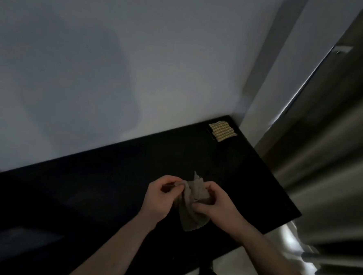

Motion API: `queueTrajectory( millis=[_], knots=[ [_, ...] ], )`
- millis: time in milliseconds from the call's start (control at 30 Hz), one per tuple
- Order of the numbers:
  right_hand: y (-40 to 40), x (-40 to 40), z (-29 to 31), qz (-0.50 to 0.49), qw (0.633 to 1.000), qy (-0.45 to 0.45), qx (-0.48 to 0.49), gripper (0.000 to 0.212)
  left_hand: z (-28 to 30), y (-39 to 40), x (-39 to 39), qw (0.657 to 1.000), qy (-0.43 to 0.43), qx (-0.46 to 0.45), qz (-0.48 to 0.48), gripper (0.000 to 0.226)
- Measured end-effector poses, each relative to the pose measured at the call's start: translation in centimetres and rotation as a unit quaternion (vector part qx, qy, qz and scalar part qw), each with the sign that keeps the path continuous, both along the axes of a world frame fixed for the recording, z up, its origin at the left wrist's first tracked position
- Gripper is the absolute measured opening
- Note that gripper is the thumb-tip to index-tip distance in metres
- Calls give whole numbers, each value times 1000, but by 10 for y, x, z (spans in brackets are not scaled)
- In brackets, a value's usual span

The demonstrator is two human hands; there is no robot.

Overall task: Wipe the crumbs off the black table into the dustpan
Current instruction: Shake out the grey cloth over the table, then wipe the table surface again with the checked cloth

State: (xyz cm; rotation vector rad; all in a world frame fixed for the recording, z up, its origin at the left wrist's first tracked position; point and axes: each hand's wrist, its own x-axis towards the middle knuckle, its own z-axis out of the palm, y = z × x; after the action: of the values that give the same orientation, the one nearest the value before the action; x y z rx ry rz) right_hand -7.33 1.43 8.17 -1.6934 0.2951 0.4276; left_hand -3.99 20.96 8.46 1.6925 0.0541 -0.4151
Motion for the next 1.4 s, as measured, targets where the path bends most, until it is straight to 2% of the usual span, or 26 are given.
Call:
queueTrajectory(
  millis=[67,200,334,434,534,600,667,801,867,901,967,1034,1101,1168,1301,1401],
  knots=[
    [-45,21,-3,15,1000,17,-17,36,-8,-41,16,1000,22,-12,-1,17],
    [-119,65,-4,-4,997,65,42,33,-30,-111,55,986,155,-58,24,33],
    [-169,102,-25,-48,988,113,89,33,-66,-159,86,932,341,-113,-42,39],
    [-197,124,-49,-81,977,139,136,36,-81,-187,102,903,389,-171,-60,40],
    [-223,146,-72,-104,974,152,131,36,-82,-213,124,920,368,-128,-42,36],
    [-238,161,-88,-128,977,145,87,32,-87,-227,142,939,338,-68,0,44],
    [-251,178,-103,-142,981,127,34,29,-89,-241,162,955,297,-6,0,49],
    [-270,219,-119,-180,980,88,11,31,-92,-271,212,982,178,63,12,38],
    [-279,241,-131,-197,977,78,14,38,-98,-280,239,985,142,93,13,45],
    [-282,249,-138,-198,977,79,7,42,-104,-281,250,984,135,116,3,56],
    [-289,258,-147,-162,982,89,-46,48,-115,-280,266,971,144,182,-52,80],
    [-291,265,-149,-113,981,98,-127,52,-121,-275,273,944,155,266,-122,88],
    [-289,277,-152,-85,967,89,-225,60,-131,-265,274,918,153,332,-151,83],
    [-279,299,-156,-46,950,42,-307,72,-136,-250,271,911,134,359,-150,74],
    [-244,360,-180,72,936,-40,-343,86,-138,-207,257,917,90,366,-127,53],
    [-220,389,-201,181,888,-52,-419,85,-140,-167,236,918,81,374,-104,47]
  ],
)
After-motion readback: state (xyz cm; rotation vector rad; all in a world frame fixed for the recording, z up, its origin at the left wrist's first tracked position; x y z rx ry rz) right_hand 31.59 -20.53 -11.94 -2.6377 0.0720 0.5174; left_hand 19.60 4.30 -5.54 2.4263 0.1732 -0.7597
